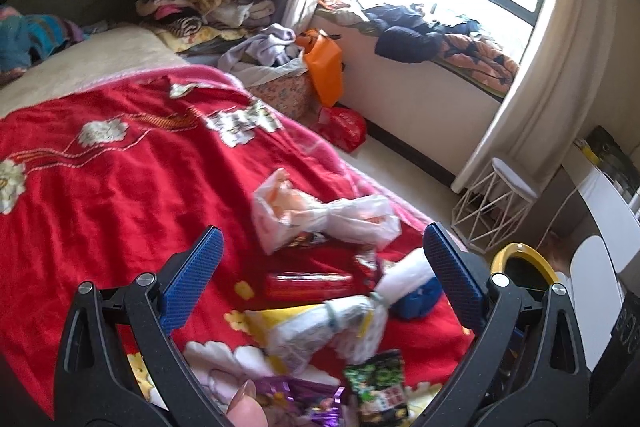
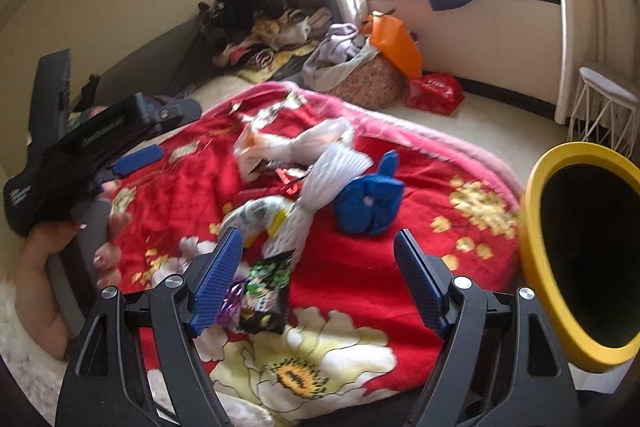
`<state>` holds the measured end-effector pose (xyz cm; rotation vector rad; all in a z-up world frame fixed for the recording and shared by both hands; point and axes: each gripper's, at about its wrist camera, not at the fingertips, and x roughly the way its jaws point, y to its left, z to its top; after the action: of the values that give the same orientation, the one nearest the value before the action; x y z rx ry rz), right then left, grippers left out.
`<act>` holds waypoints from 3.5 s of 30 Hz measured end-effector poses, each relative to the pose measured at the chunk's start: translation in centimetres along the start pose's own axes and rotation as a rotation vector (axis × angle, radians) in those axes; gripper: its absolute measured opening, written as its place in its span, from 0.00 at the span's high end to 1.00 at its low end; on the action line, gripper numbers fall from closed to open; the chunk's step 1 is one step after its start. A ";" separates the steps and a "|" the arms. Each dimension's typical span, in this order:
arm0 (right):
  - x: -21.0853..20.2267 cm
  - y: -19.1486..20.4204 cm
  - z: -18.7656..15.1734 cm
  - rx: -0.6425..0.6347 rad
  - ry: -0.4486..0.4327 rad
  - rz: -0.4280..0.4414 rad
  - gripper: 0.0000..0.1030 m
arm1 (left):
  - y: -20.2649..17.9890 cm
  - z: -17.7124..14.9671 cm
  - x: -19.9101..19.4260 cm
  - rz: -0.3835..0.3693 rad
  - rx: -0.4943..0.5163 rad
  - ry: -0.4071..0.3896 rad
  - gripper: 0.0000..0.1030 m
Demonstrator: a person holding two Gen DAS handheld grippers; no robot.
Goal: Collect trash
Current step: 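Grasp the white plastic bag with the left tool while the right tool grasps a green snack wrapper, then carry both items over the yellow bin and open both tools to drop them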
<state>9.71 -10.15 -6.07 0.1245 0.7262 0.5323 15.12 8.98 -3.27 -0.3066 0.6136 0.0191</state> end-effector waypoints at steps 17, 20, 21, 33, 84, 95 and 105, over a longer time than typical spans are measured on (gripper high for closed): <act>6.2 1.2 -2.1 0.021 0.187 0.073 0.62 | 4.6 0.2 6.9 -0.004 -0.085 0.155 0.11; 6.8 0.8 -2.5 0.038 0.212 0.097 0.77 | 5.0 0.3 8.0 -0.013 -0.115 0.178 0.11; 6.8 0.8 -2.6 0.043 0.215 0.105 0.80 | 5.3 0.4 8.4 -0.018 -0.126 0.184 0.13; 5.6 -0.8 -2.3 0.106 0.200 0.181 0.90 | 5.5 0.4 10.4 -0.058 -0.208 0.233 0.78; -9.1 -11.1 2.7 0.306 -0.284 0.076 0.92 | -5.9 4.0 -1.3 -0.145 0.002 -0.056 0.91; -11.5 -14.5 1.9 0.375 -0.367 -0.057 0.92 | -9.8 2.3 -0.5 -0.183 0.077 -0.027 0.91; -13.5 -17.6 1.0 0.442 -0.417 -0.179 0.92 | -13.0 0.7 0.6 -0.208 0.128 0.010 0.91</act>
<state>9.40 -32.04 -2.28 0.5602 0.4294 0.1567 17.43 -3.25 0.54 -0.2455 0.5879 -0.2210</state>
